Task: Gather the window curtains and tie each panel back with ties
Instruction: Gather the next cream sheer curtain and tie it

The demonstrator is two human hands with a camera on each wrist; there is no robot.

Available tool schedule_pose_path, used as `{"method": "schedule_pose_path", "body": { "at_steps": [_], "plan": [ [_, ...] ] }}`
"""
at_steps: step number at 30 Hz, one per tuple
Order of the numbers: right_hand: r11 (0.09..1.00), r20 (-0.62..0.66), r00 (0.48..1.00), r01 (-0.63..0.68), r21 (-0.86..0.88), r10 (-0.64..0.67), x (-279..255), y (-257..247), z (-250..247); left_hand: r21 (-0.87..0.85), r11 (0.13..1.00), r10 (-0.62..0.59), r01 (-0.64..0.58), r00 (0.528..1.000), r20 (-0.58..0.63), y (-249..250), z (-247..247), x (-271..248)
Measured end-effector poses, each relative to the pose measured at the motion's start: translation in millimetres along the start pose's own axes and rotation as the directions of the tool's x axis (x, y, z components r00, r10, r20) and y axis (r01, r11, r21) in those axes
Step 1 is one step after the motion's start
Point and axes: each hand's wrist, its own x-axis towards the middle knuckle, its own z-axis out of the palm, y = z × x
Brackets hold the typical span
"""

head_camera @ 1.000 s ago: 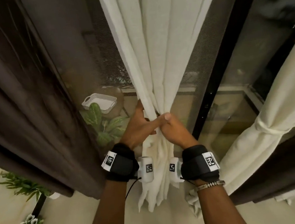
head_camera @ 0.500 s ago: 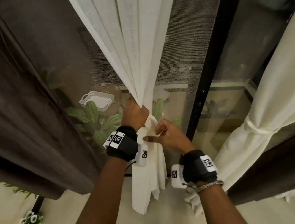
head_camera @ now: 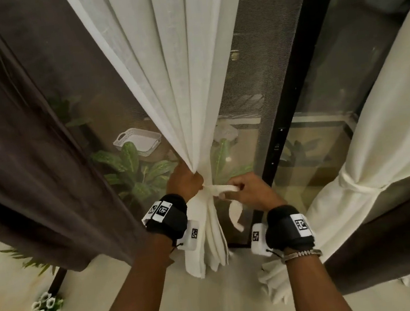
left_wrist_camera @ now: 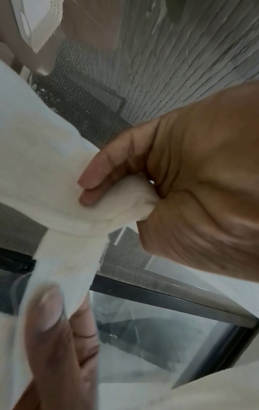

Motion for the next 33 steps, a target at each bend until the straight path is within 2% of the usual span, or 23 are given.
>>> {"method": "schedule_pose_path", "body": {
  "at_steps": [2,5,6,9,12,14,16,18,20,22,28,31,33],
  "plan": [
    [0.993,-0.008,1.000,0.004,-0.116,-0.005,-6.6,-1.7,-17.4,0.034,0.999,0.004,-0.004,1.000,-0.006,1.7,-1.0,-12.9],
    [0.956,-0.215,0.976,-0.048,-0.289,-0.016,-6.9,-1.6,-28.2,0.067,0.996,0.056,-0.056,0.998,0.015,8.8,-2.7,-36.4],
    [0.954,-0.295,0.955,-0.079,-0.289,-0.011,-6.1,-2.8,-28.2,0.086,0.994,0.065,-0.067,0.997,0.029,10.4,-3.2,-44.3],
    [0.983,-0.475,0.879,-0.108,-0.147,0.026,-2.9,-11.3,-20.4,0.139,0.984,0.105,-0.109,0.994,0.036,9.8,-2.7,-61.7],
    [0.987,-0.601,0.798,-0.124,-0.098,0.041,-0.2,-24.9,-7.1,0.149,0.971,0.189,-0.189,0.982,0.020,-0.9,-0.8,-70.6],
    [0.992,-0.628,0.777,-0.105,-0.067,0.040,3.4,-31.1,1.4,0.071,0.983,0.166,-0.168,0.985,0.036,-8.4,-0.2,-76.6],
    [0.997,-0.590,0.807,-0.043,-0.064,-0.003,6.7,-36.1,9.5,-0.021,0.995,0.102,-0.101,0.994,0.045,-11.6,-0.1,-86.0],
    [0.994,-0.486,0.867,0.090,-0.057,-0.106,11.2,-39.4,18.7,-0.089,0.995,0.052,-0.046,0.996,0.076,-16.2,1.1,-93.6],
    [0.976,-0.329,0.930,0.202,0.084,-0.164,13.7,-41.4,25.8,-0.208,0.978,0.035,-0.020,0.997,0.070,-18.2,2.2,-96.5],
    [0.957,-0.181,0.967,0.212,0.198,-0.177,14.7,-42.2,31.7,-0.319,0.948,0.017,0.011,0.996,0.083,-15.8,-1.9,-98.2],
    [0.922,0.017,0.977,0.194,0.336,-0.212,7.8,-45.2,30.7,-0.477,0.878,0.051,0.030,0.986,0.156,-23.1,-5.6,-79.4],
    [0.910,0.083,0.969,0.188,0.370,-0.234,4.7,-43.2,24.4,-0.476,0.880,0.069,0.003,0.988,0.136,-23.4,-7.9,-71.9],
    [0.909,0.107,0.967,0.174,0.378,-0.229,6.1,-44.3,18.8,-0.469,0.883,0.072,-0.028,0.994,0.077,-23.5,-8.2,-66.9]
  ]
}}
